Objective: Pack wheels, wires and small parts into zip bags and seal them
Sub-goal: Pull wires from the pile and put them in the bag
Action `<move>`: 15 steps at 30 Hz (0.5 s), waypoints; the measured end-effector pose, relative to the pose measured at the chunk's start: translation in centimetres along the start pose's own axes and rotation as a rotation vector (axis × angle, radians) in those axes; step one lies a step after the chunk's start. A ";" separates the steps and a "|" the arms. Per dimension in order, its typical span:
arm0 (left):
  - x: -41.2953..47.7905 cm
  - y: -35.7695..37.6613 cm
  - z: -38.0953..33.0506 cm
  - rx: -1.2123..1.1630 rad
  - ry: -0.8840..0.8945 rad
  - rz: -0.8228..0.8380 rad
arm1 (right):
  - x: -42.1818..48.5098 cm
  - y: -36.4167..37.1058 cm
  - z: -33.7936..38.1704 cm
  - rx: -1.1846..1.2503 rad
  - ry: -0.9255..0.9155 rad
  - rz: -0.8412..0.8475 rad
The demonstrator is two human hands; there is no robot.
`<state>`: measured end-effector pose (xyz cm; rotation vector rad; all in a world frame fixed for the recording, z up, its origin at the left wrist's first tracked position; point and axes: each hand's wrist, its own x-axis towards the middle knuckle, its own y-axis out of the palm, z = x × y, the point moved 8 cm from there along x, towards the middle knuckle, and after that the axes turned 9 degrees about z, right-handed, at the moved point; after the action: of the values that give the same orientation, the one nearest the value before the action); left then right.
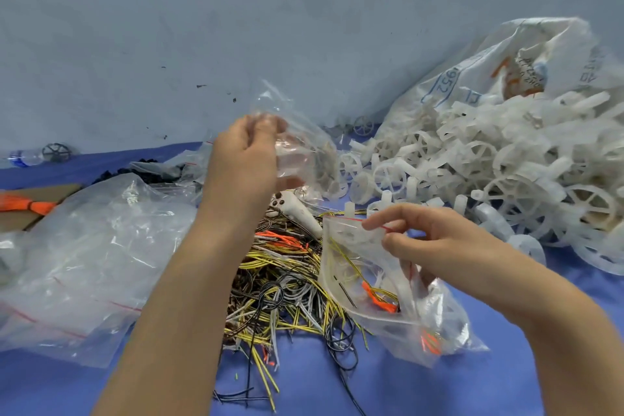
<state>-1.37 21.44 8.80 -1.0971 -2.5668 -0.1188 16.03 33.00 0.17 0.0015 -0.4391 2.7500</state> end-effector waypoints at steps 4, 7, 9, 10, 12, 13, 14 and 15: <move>-2.6 -0.2 1.4 -0.324 -0.197 0.035 | 0.1 0.2 0.1 0.027 -0.014 -0.029; -3.7 -0.2 2.1 -0.389 -0.287 0.098 | 0.1 0.2 0.1 0.026 -0.007 -0.076; -4.1 -0.1 2.1 -0.413 -0.310 0.139 | 0.0 0.2 0.3 0.026 -0.007 -0.110; -4.3 0.1 2.0 -0.412 -0.313 0.165 | -0.1 0.1 0.4 0.027 -0.010 -0.126; -4.6 0.7 1.7 -0.400 -0.312 0.225 | -0.2 0.0 0.7 0.030 -0.018 -0.160; -4.7 1.0 1.6 -0.394 -0.312 0.246 | -0.3 0.0 0.8 0.031 -0.021 -0.175; -4.9 1.3 1.6 -0.387 -0.315 0.262 | -0.3 -0.1 1.0 0.032 -0.026 -0.187; -5.0 1.6 1.7 -0.377 -0.323 0.275 | -0.3 0.0 1.2 0.034 -0.034 -0.195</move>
<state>2.55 19.51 5.43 -1.7223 -2.7032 -0.3991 16.29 32.57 1.30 0.0946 -0.3802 2.5678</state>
